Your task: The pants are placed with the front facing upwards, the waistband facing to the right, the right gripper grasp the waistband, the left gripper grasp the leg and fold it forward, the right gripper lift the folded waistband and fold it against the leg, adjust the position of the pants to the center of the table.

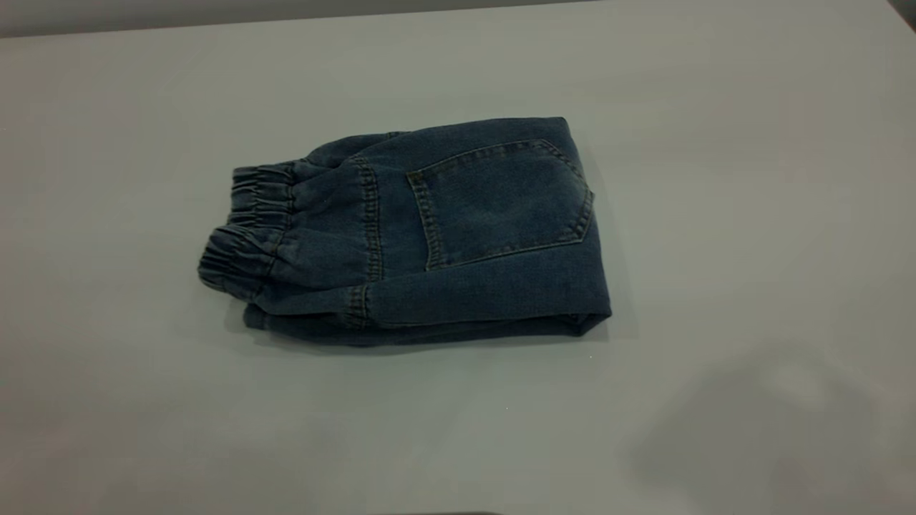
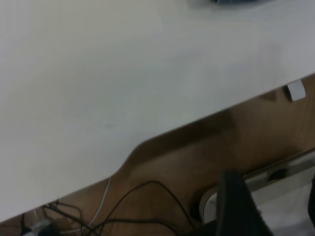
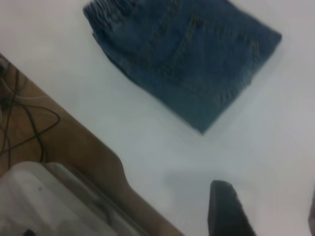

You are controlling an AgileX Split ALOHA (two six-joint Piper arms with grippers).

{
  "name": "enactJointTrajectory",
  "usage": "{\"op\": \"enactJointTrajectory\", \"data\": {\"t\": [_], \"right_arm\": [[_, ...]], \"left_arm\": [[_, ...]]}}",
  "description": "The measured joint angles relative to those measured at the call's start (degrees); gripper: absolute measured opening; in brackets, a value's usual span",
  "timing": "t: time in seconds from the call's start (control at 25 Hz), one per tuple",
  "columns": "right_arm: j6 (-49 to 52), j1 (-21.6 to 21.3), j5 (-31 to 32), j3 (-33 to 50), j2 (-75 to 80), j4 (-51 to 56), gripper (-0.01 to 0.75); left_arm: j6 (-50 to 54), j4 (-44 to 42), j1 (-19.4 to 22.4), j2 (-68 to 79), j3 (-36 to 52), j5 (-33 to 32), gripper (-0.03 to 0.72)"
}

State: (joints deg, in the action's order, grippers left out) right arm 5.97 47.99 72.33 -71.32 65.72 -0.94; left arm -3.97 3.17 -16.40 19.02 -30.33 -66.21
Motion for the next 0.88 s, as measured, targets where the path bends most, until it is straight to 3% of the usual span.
{"op": "enactJointTrajectory", "data": {"t": [0.56, 0.88], "right_arm": [[10.41, 0.0, 0.16, 24.97, -39.51, -10.69, 0.324], [13.63, 0.0, -7.29, 38.5, -54.99, -9.47, 0.323]], "left_arm": [[-0.32, -1.11, 0.0, -7.2, 1.87, 1.95, 0.317], [-0.32, -1.11, 0.0, -7.26, 2.06, 1.98, 0.317]]}}
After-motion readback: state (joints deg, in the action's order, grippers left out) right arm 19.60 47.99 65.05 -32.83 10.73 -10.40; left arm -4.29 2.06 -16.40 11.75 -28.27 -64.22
